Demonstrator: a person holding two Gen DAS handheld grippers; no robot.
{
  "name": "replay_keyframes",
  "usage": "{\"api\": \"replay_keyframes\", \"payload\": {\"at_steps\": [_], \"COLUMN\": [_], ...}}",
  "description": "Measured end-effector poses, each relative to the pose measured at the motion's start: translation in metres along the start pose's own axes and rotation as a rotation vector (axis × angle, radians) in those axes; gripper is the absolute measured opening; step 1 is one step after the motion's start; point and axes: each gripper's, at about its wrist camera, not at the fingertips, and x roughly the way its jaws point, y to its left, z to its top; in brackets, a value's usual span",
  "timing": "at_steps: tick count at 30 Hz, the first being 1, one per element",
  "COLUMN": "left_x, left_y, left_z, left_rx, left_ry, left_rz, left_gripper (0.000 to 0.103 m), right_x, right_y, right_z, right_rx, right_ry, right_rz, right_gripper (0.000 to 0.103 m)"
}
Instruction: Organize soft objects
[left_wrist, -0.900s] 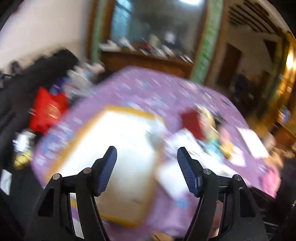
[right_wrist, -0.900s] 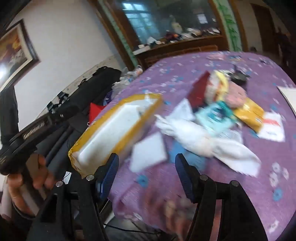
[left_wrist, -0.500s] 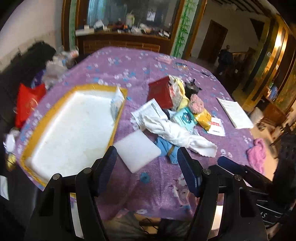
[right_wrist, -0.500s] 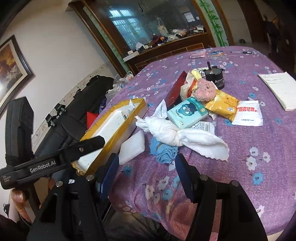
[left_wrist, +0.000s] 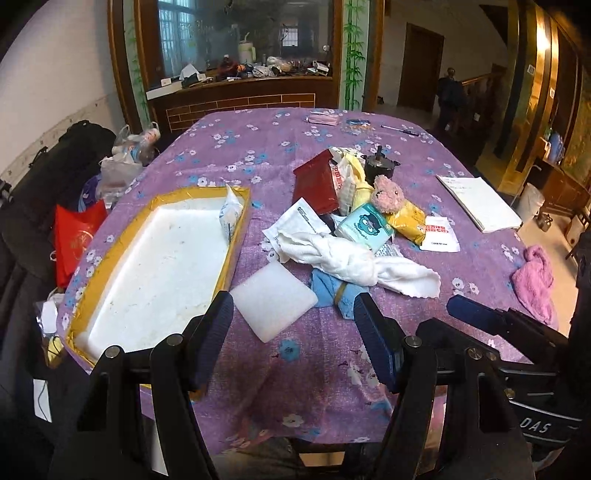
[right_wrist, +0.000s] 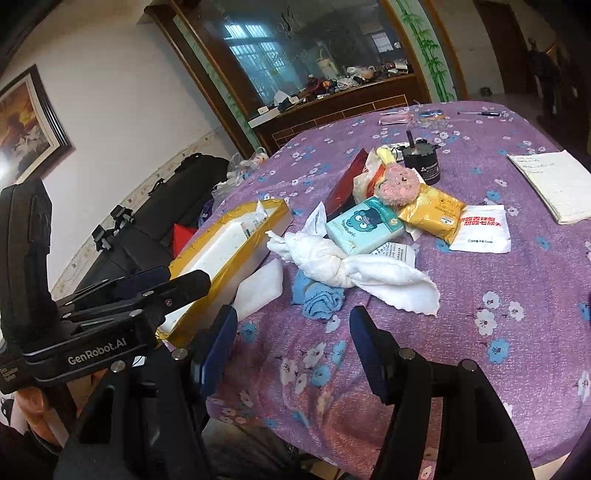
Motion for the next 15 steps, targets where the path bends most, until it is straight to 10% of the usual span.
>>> {"api": "replay_keyframes", "payload": {"at_steps": [15], "left_x": [-0.016], "left_y": [0.034], "left_z": [-0.014], "left_rx": [-0.143], "left_ry": [-0.049], "left_rz": [-0.098], "left_gripper": [0.068], "right_x": [-0.019], "right_y": [0.03], "right_z": [0.014], "right_rx": [-0.028], "right_ry": [0.018], "right_rz": [-0.08], "right_gripper": [0.064]}}
